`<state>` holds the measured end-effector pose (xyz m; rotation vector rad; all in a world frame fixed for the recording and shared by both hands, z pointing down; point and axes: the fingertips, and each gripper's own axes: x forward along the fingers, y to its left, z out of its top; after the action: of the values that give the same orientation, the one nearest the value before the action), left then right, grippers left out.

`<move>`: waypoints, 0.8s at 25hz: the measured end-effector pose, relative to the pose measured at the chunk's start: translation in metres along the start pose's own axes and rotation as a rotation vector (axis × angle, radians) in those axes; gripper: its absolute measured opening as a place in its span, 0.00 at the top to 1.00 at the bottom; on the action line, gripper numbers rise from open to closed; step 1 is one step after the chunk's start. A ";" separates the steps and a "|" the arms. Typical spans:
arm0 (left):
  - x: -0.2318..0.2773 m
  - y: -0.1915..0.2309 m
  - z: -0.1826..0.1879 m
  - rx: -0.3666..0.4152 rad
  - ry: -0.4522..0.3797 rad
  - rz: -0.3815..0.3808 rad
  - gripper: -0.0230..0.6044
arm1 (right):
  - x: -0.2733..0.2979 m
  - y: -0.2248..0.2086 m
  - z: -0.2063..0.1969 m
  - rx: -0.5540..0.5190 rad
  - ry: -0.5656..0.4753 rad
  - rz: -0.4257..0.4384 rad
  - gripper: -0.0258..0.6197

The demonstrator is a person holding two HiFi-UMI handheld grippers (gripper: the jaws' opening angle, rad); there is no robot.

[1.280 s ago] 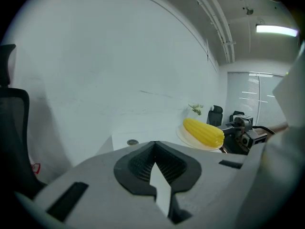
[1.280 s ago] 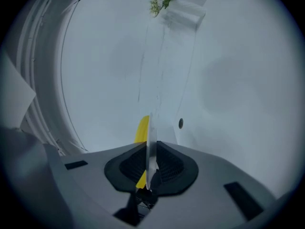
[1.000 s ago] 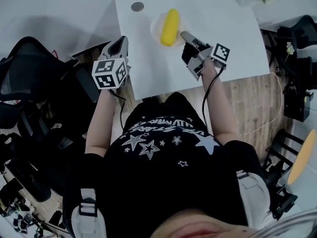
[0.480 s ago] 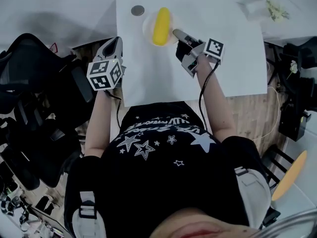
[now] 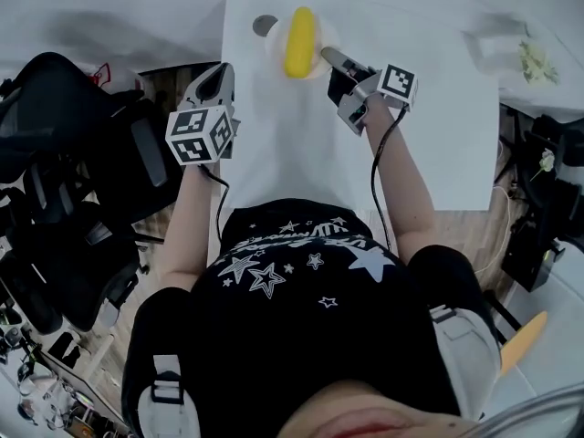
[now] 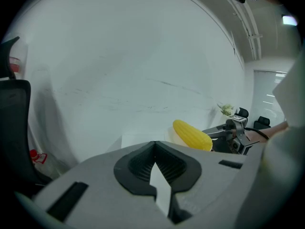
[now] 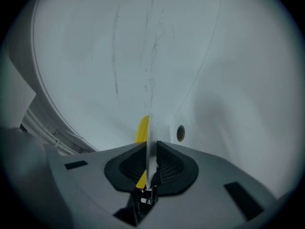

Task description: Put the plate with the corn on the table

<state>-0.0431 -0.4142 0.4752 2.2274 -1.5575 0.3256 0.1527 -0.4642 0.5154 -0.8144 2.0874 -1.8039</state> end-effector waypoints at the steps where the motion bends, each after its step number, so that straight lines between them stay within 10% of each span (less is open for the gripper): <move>1: 0.004 0.002 0.000 0.001 0.005 0.001 0.95 | 0.005 -0.004 0.003 -0.001 0.005 -0.006 0.90; 20: 0.071 0.033 -0.012 -0.039 0.086 -0.014 0.95 | 0.067 -0.059 0.045 0.048 -0.002 -0.042 0.90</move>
<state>-0.0487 -0.4779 0.5215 2.1646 -1.4900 0.3781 0.1367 -0.5433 0.5747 -0.8532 2.0317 -1.8666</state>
